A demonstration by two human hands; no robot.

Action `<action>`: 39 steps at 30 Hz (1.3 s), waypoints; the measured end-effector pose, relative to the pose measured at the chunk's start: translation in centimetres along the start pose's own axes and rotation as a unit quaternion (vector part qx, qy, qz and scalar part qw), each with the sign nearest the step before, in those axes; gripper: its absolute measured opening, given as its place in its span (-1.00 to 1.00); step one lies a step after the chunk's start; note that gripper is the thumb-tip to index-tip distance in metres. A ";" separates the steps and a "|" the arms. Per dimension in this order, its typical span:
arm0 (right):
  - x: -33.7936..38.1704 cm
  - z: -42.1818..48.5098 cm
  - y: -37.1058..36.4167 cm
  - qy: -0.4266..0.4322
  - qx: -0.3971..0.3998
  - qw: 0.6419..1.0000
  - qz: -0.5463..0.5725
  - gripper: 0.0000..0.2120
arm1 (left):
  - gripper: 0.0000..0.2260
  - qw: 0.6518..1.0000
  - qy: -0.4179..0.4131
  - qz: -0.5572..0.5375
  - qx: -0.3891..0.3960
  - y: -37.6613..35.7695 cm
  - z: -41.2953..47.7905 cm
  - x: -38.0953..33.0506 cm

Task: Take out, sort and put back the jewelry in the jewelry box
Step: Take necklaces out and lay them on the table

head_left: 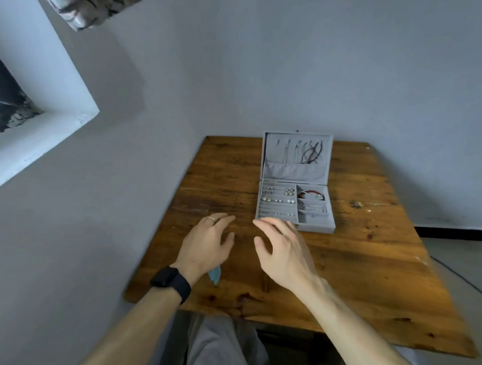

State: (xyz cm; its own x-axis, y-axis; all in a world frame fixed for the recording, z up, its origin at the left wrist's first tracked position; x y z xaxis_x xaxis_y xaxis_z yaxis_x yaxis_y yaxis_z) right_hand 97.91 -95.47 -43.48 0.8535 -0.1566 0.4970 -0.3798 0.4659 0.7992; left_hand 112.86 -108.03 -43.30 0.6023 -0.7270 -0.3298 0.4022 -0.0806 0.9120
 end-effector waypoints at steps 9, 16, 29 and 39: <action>-7.1 1.2 6.3 -0.060 -0.081 0.995 -0.014 -0.66 | -0.58 0.999 -0.029 -0.026 -0.004 -1.8 7.5 -5.7; -10.3 4.6 7.2 -0.085 -0.079 0.993 -0.024 -0.68 | -0.59 0.999 -0.025 -0.028 -0.016 -3.0 12.9 -7.4; -13.6 16.6 3.7 -0.120 -0.060 0.991 0.011 -0.65 | -0.31 0.975 0.089 -0.199 -0.042 -3.7 26.5 -5.9; -12.2 22.2 0.9 -0.172 -0.114 0.978 -0.025 -0.72 | -0.51 0.964 0.070 -0.250 -0.063 -4.2 28.7 -3.1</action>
State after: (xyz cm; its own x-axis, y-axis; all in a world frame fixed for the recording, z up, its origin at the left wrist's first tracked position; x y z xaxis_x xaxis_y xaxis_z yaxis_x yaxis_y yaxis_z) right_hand 79.18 -112.48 -41.32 0.6834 -0.4490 0.5756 -0.2185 0.6265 0.7481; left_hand 89.46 -125.00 -39.13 0.3952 -0.5185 -0.7583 0.7421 -0.3063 0.5962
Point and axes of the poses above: each hand's wrist, its own z-axis towards the middle knuckle, its own y-axis out of the back of the hand, x = y × z, the point moved 2 cm from there along z, towards the middle knuckle, and after that the axes turned 2 degrees about -x, right-handed, at the moved point
